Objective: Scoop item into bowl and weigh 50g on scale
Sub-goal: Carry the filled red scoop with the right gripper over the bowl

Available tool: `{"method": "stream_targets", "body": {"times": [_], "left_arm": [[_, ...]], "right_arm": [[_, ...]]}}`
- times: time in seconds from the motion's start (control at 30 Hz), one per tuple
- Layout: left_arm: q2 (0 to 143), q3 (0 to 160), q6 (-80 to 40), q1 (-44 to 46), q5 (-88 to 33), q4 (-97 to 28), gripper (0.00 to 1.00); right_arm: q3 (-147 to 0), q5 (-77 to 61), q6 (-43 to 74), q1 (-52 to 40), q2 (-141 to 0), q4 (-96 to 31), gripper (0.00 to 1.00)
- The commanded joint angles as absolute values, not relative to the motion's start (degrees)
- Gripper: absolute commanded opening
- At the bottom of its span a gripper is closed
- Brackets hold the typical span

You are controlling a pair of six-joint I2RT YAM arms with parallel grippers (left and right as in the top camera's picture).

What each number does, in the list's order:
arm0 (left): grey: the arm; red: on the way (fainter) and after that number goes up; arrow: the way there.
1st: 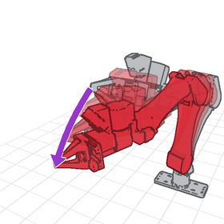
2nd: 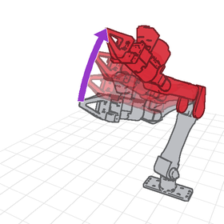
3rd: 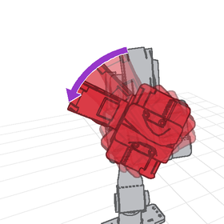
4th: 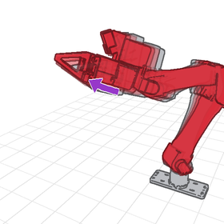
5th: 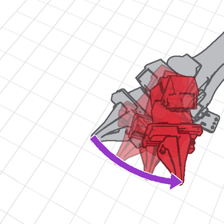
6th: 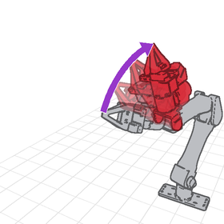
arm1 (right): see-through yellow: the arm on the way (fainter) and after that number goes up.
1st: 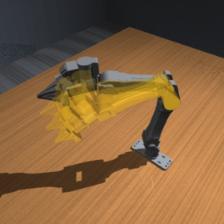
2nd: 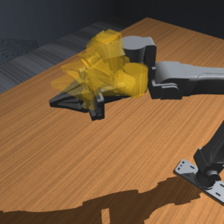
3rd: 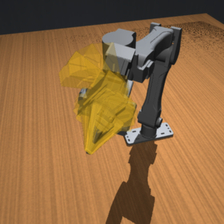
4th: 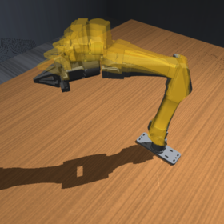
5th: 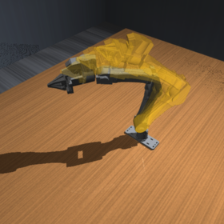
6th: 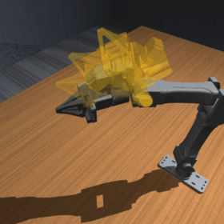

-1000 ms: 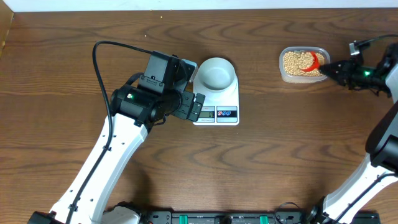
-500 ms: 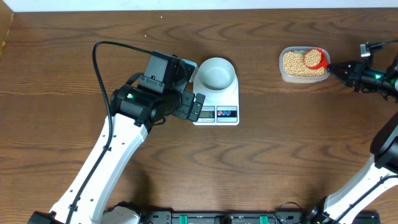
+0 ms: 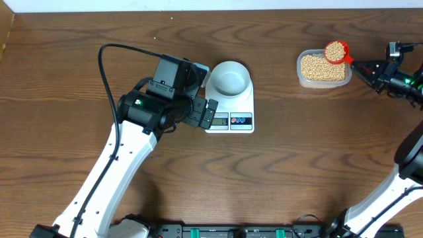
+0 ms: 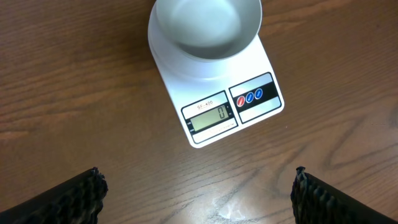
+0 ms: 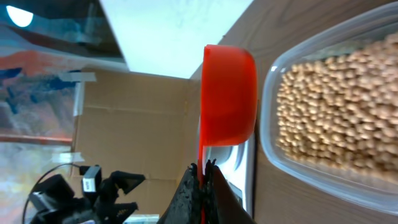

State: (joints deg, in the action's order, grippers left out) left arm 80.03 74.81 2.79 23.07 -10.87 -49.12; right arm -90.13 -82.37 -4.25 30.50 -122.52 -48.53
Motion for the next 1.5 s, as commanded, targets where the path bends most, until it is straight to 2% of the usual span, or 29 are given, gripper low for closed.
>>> {"method": "stream_targets", "body": {"times": [0.0,0.63,1.0,1.47], "left_arm": [[79.7,75.2,2.3,22.9,-11.4,-49.3,0.97],[79.7,75.2,2.3,22.9,-11.4,-49.3,0.97],[79.7,75.2,2.3,22.9,-11.4,-49.3,0.97],[79.7,75.2,2.3,22.9,-11.4,-49.3,0.97]], "right_arm": [[-89.9,-87.2,-5.5,28.0,-122.9,-48.6,0.01],[-89.9,-88.0,-3.2,12.3,-122.9,-48.4,0.01],[-90.8,-79.0,2.4,2.6,-122.9,-44.9,0.01],[-97.9,-60.8,5.6,-6.6,-121.2,-47.2,0.01]]}}
